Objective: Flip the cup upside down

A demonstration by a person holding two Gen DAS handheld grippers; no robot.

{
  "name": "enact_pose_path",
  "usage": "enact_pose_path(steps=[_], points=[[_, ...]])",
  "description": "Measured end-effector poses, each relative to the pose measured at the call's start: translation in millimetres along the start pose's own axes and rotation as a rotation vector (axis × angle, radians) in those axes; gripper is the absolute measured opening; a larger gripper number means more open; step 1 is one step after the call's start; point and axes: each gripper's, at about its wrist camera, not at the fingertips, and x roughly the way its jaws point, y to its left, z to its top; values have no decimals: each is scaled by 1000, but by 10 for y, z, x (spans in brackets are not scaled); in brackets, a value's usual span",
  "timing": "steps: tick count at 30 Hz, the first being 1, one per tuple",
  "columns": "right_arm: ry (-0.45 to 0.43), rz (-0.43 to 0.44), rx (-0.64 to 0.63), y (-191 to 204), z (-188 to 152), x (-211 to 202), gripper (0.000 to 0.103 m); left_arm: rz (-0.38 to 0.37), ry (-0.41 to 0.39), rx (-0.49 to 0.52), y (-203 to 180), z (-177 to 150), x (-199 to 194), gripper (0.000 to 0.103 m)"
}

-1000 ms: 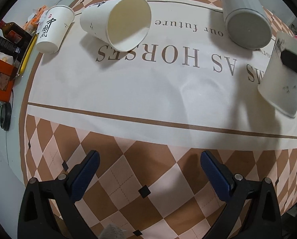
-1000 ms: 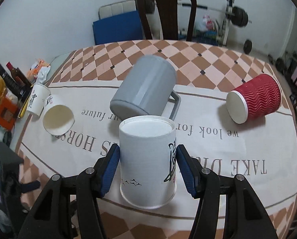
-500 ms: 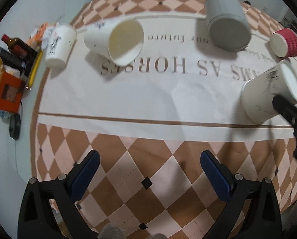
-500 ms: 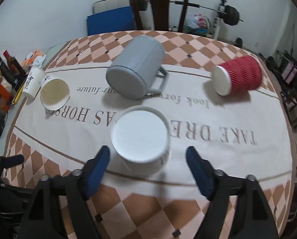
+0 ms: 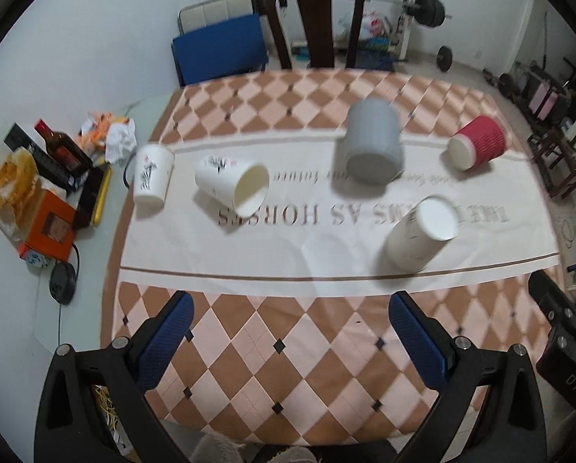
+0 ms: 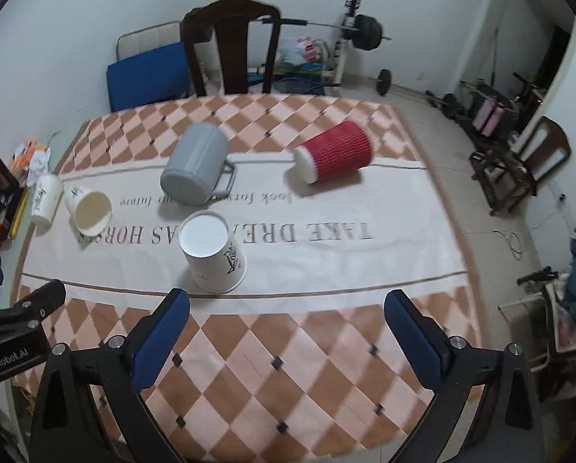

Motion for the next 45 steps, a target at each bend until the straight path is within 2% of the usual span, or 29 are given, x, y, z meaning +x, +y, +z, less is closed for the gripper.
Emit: enact_pose_path(steps=[10, 17, 22, 30, 45], points=[[-30, -54, 56, -254, 120, -1254, 102, -62, -119, -9, 31, 42, -1074, 103], [-10, -37, 57, -283, 218, -1822, 102, -61, -93, -7, 55, 92, -1499, 103], [-29, -34, 52, -268, 277, -2146, 102, -42, -69, -6, 68, 67, -1703, 103], [-45, -36, 59, -298, 339, -2385, 102, -5, -82, -12, 96, 13, -1891, 103], [-23, -38, 63, -345, 325, -2481, 102, -13, -75, -10, 76, -16, -1949, 103]])
